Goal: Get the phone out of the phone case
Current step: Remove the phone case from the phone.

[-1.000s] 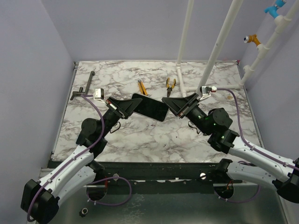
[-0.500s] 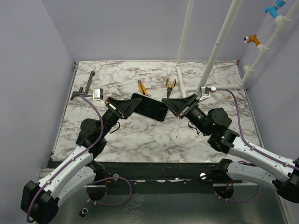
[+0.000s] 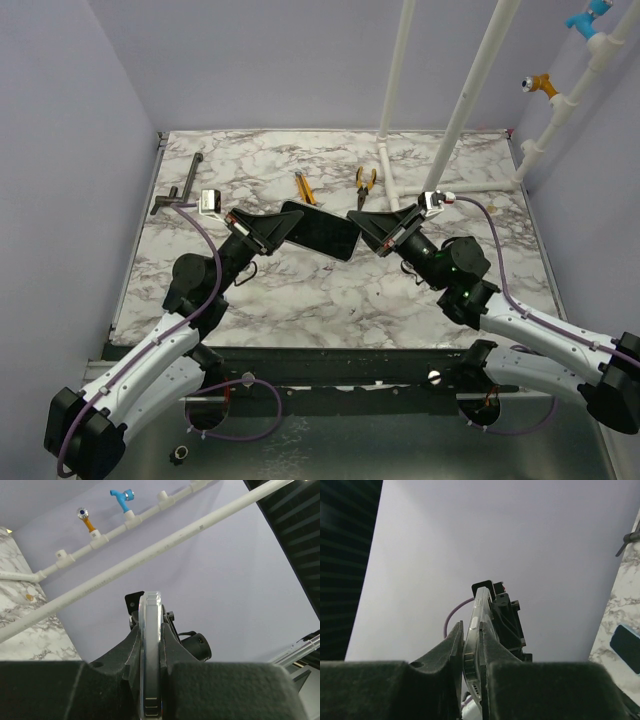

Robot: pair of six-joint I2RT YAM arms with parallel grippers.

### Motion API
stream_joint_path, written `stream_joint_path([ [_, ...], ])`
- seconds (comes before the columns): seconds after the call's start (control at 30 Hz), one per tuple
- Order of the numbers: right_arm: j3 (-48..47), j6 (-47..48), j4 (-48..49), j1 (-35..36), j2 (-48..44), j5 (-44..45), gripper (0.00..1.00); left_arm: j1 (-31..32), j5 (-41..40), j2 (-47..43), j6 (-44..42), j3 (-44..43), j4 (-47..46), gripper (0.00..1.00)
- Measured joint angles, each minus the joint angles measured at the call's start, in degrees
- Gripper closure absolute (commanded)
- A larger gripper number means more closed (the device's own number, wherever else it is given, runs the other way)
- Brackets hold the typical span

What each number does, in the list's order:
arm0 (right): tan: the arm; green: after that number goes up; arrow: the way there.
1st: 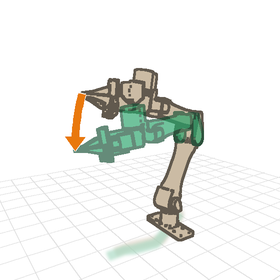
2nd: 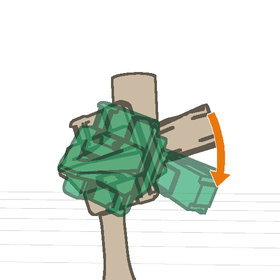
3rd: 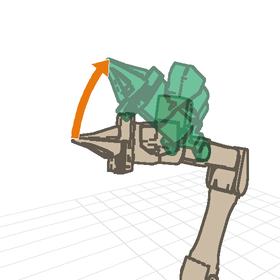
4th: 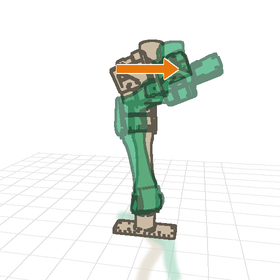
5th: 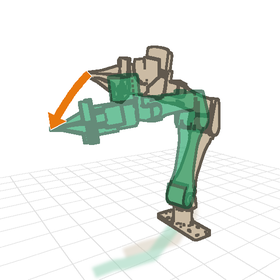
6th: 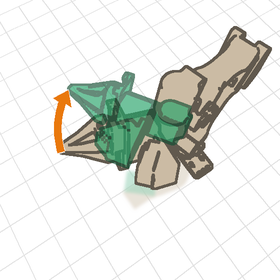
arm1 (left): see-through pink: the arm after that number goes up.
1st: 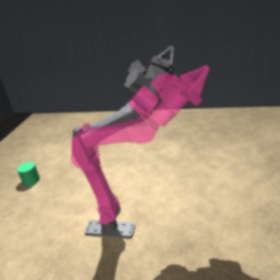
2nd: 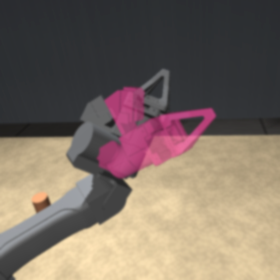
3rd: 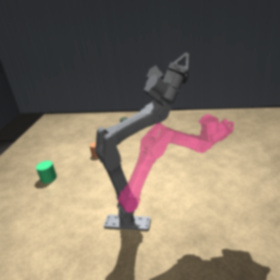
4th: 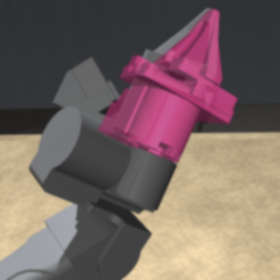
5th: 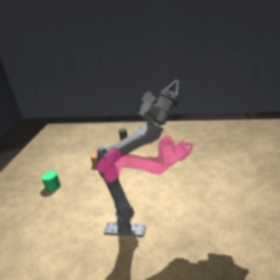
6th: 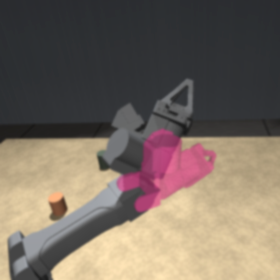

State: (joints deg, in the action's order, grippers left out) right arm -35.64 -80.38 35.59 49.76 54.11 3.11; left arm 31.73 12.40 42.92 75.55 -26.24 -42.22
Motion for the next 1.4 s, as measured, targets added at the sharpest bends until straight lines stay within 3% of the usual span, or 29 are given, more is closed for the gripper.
stream_joint_path([
  [0.67, 1.46, -13.64, 20.98, -2.6, 10.16, -7.02, 0.99, -0.42, -1.09, 3.91, -6.34, 2.82, -15.96, 1.0],
  [1.1, 0.96, -15.13, 26.75, -2.71, 12.33, -7.69, 0.99, -0.66, -1.55, 11.02, 0.0, 3.17, -28.09, 1.0],
  [1.4, 0.94, -15.17, 27.8, -2.75, 12.33, -8.94, 0.99, -0.94, -1.38, 12.55, 6.75, 3.1, -29.29, 1.0],
])
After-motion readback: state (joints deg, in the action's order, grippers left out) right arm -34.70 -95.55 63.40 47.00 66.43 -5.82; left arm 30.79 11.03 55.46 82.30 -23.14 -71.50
